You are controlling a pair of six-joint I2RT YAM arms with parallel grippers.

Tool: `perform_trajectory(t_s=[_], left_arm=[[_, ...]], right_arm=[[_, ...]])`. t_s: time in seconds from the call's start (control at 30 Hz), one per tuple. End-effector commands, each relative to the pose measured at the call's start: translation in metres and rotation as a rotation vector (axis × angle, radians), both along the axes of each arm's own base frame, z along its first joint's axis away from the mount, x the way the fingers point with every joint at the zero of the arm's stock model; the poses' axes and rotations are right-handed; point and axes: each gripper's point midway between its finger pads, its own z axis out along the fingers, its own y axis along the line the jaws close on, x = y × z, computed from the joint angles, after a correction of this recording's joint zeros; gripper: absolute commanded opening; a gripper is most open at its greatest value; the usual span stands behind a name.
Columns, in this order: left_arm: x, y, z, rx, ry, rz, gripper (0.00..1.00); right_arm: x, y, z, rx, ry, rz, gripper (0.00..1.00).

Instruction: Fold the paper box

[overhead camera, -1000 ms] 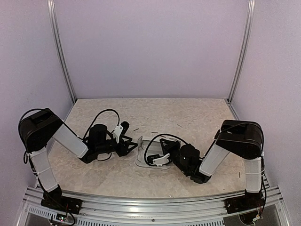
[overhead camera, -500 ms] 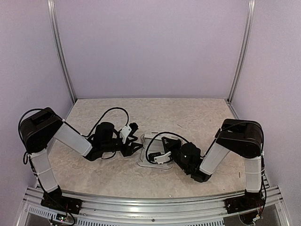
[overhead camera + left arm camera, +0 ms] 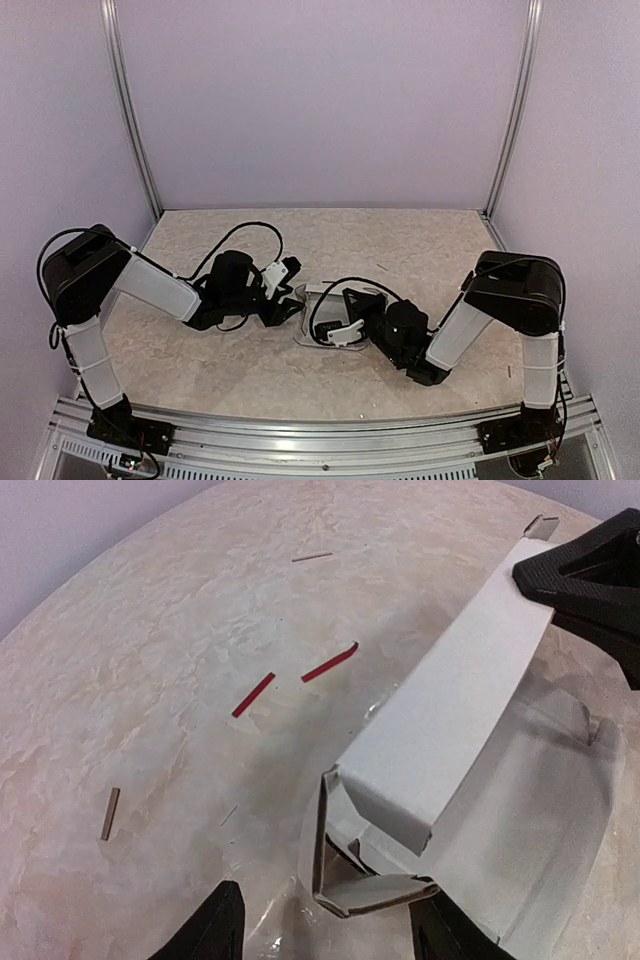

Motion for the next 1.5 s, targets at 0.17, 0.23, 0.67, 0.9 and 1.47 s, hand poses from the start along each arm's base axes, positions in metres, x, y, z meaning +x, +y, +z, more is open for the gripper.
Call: perform_trajectory(t_s=[0.17,0.23,0.67,0.9,1.47], left_arm=[[-0.003,0.004,0.023,-0.063,0.032,-0.049,0.55],[-0.004,0.003,0.034,-0.097,0.035,-0.068,0.55],[-0.008,0.015,0.062,-0.141,0.054,-0.060,0.56],[-0.010,0.037,0.105,-0.238,0.031,0.100,0.56],[-0.047,0.025,0.009,-0.235,0.486,0.435,0.22]], right_arm=[[-0.002,0.007,0.001,-0.007,0.088,0.057,0.00],[-0.002,0.005,-0.002,-0.019,0.102,0.059,0.00],[0.019,0.003,0.001,-0.005,0.242,0.010,0.00],[0.034,0.012,-0.004,-0.042,0.458,-0.032,0.00],[0.029,0.004,-0.011,0.042,0.605,-0.085,0.00]])
